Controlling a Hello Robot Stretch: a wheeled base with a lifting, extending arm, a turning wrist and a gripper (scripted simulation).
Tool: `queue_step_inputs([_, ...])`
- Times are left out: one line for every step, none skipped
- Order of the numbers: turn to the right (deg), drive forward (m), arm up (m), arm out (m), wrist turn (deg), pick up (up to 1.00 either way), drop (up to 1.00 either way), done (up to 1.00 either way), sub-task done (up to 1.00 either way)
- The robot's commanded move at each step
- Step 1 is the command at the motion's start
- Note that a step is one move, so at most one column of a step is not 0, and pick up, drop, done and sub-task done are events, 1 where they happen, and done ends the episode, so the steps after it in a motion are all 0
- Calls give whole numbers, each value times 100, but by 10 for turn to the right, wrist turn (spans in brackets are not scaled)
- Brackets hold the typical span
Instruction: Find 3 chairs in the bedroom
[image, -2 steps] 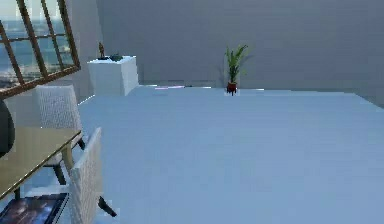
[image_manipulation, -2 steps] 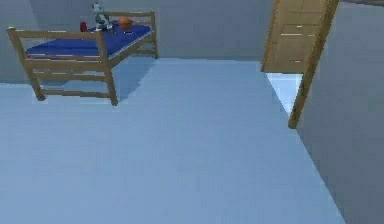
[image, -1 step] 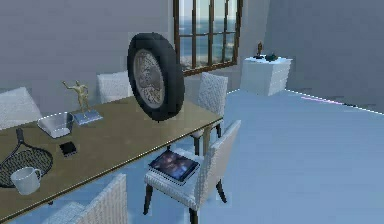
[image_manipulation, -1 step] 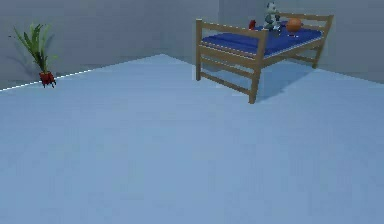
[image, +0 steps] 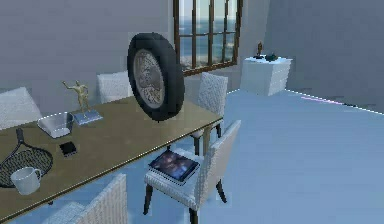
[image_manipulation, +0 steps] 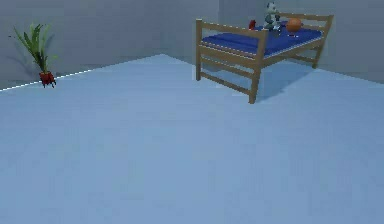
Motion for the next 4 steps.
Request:
queue_step_inputs([-450,0,0,0,0,0,0,0,0])
queue_step_inputs([-450,0,0,0,0,0,0,0,0])
queue_step_inputs([-420,0,0,0,0,0,0,0,0])
queue_step_inputs([0,15,0,0,0,0,0,0,0])
